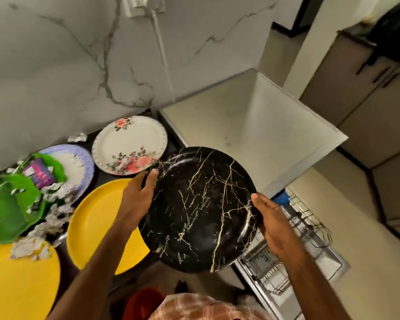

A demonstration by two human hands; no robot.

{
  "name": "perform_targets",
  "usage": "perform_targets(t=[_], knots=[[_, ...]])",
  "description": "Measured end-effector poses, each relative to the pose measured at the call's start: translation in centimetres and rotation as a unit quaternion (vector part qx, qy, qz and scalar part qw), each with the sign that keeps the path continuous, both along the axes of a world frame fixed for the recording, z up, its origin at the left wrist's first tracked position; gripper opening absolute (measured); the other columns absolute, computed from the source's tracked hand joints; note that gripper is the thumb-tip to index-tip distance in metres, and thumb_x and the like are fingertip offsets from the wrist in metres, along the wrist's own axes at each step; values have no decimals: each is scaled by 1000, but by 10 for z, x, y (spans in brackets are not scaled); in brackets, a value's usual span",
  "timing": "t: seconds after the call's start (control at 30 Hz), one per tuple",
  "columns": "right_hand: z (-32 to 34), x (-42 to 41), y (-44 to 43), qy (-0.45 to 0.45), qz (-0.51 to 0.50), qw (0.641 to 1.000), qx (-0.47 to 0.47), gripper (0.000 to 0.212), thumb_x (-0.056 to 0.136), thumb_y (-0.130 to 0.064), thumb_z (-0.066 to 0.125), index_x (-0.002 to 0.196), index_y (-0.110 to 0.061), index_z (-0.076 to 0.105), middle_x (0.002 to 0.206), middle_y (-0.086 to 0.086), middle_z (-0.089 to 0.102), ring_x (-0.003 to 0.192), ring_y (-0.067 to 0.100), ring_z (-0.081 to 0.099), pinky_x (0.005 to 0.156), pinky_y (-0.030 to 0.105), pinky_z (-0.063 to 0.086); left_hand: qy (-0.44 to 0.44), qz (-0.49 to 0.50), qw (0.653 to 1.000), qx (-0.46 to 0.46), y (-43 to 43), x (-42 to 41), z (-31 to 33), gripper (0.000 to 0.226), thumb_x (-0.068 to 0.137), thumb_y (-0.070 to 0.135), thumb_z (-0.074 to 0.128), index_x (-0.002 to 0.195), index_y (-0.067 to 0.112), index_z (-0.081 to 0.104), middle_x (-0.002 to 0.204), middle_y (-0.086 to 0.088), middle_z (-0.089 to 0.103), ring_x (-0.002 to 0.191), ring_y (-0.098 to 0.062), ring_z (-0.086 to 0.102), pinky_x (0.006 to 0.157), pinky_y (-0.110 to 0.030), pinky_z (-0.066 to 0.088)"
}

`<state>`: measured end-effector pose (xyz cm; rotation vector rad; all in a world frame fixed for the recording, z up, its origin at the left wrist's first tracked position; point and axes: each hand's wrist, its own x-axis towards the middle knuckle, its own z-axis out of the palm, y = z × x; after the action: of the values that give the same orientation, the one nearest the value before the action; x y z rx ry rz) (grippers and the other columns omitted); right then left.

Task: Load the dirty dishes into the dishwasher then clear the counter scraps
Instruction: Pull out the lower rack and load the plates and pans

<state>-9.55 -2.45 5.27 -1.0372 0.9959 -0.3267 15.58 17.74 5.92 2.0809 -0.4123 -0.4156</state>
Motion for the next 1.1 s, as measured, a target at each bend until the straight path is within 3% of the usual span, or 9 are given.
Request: perform_targets(t=[0.07, 0.13, 0.27, 0.4, 0.53, 0.73, 0.9, 0.97, 1.1], knots=[[-7, -22, -22, 23, -39, 999, -30, 24, 104, -30, 57, 124, -33, 69, 117, -5, 75, 113, 14, 67, 99, 39, 52, -1, -41, 999, -14, -35, -24, 7, 36, 104, 50, 46, 80, 26, 57, 67, 18, 59, 66, 0, 51, 66, -33, 42], [-14, -54, -50, 47, -78, 994, -58, 30, 104, -35, 58, 133, -36, 65, 128, -3, 71, 118, 18, 66, 108, 47, 48, -21, -86, 996, -13, -73, -50, 5, 35, 105, 47, 44, 84, 25, 59, 75, 13, 62, 76, -9, 60, 69, -36, 45], [-21, -131, -102, 44, -159, 984, -62, 25, 102, -21, 62, 124, -27, 73, 118, 0, 77, 112, 22, 71, 104, 43, 52, -10, -189, 982, 11, -144, -98, 0, 35, 100, 56, 47, 95, 24, 62, 83, 5, 69, 82, -21, 68, 74, -42, 55], [-36, -208, -138, 45, -195, 975, -92, 27, 104, -18, 59, 129, -22, 71, 118, -2, 77, 113, 17, 71, 101, 41, 55, -28, -305, 949, 72, -209, -153, -6, 8, 100, 33, 60, 102, 26, 63, 86, 7, 70, 78, -5, 66, 60, -9, 45], [-69, -285, -163, 71, -246, 961, -104, 26, 104, -10, 59, 125, -17, 72, 119, -1, 77, 115, 16, 71, 103, 37, 54, -44, -394, 909, 128, -274, -210, -30, 5, 98, 27, 65, 100, 31, 65, 81, 8, 70, 75, -1, 65, 60, -10, 45], [-133, -371, -172, 231, -164, 951, -122, 26, 96, -9, 68, 115, -26, 75, 105, -8, 77, 102, 19, 71, 91, 32, 54, -34, -502, 844, 188, -350, -282, -80, 23, 98, 23, 64, 116, 38, 68, 77, 16, 66, 63, 9, 62, 57, -10, 50], [-202, -395, -180, 315, -108, 933, -137, 27, 98, -9, 67, 124, -16, 75, 105, -2, 73, 95, 14, 62, 71, -3, 34, -35, -544, 811, 214, -396, -310, -150, 28, 99, 23, 64, 122, 37, 72, 87, 11, 73, 66, -5, 68, 59, -22, 57], [-236, -396, -185, 316, -113, 934, -125, 31, 99, -6, 65, 126, -19, 74, 107, -5, 73, 99, 16, 66, 74, -4, 36, -37, -553, 800, 229, -414, -315, -186, 28, 99, 19, 62, 120, 37, 72, 85, 10, 72, 60, -5, 65, 50, -16, 50], [-300, -391, -199, 306, -134, 938, -95, 36, 101, -3, 61, 123, -27, 75, 108, -5, 74, 97, 19, 70, 73, 2, 46, -57, -576, 769, 269, -449, -318, -260, 37, 101, 9, 56, 126, 34, 68, 97, 6, 71, 69, -5, 62, 54, -9, 43]])
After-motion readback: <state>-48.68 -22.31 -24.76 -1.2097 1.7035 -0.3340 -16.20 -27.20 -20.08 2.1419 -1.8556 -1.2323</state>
